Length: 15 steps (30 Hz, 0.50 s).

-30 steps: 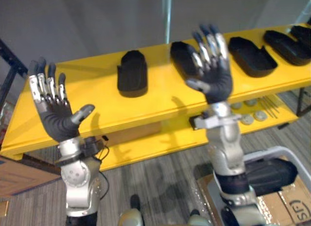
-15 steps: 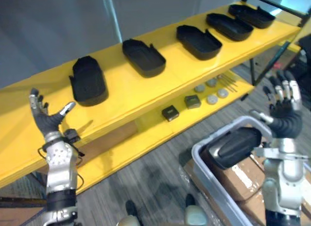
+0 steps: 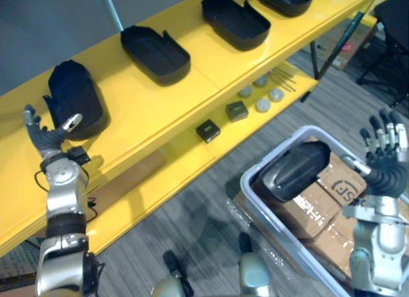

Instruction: Walk over and take plastic housings, then place them on the shelf

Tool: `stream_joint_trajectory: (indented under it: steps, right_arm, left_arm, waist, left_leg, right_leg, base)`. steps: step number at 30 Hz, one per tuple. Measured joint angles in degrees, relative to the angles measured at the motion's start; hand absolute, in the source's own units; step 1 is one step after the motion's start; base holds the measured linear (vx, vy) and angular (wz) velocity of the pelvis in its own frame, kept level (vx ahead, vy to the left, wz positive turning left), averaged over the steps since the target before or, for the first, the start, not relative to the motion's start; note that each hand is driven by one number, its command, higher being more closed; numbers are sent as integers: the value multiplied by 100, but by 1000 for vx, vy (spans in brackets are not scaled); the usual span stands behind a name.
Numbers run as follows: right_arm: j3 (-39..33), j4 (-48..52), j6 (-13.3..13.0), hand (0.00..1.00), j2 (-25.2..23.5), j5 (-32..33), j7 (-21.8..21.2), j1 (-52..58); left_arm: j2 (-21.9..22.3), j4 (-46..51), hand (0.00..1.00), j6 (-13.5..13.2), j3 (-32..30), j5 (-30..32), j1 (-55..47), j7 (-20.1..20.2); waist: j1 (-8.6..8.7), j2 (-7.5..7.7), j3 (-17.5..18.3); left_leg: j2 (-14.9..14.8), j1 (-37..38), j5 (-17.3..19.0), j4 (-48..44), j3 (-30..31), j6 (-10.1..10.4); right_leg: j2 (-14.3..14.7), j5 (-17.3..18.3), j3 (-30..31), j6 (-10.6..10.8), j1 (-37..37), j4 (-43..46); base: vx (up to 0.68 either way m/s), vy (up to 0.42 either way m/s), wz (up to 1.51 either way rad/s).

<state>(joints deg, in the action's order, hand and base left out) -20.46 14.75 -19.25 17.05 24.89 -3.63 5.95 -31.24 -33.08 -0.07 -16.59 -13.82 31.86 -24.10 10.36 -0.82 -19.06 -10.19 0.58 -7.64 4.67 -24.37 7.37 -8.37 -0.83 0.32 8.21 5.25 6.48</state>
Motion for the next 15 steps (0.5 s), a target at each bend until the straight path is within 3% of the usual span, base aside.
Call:
stream_joint_trajectory:
  steps: [5,15]
  right_arm:
    - [51,0,-13,0,2,141,1,-88]
    - [215,1,-17,0,2,256,1,-127]
  left_arm:
    - [-295,-447,0,356,-26,-145,231,-41]
    - [-435,-654,0,282,-38,-480,422,55]
  waist:
    - [-8,57,-231]
    - [-16,83,-301]
  left_leg:
    - [-23,31,5,0,-109,7]
    - [-34,11,26,-2,-112,27]
  right_leg:
    - [31,53,123,6,91,105]
    - [38,138,130,17,166,239]
  base:
    - [6,-7,-10]
    - [3,0,0]
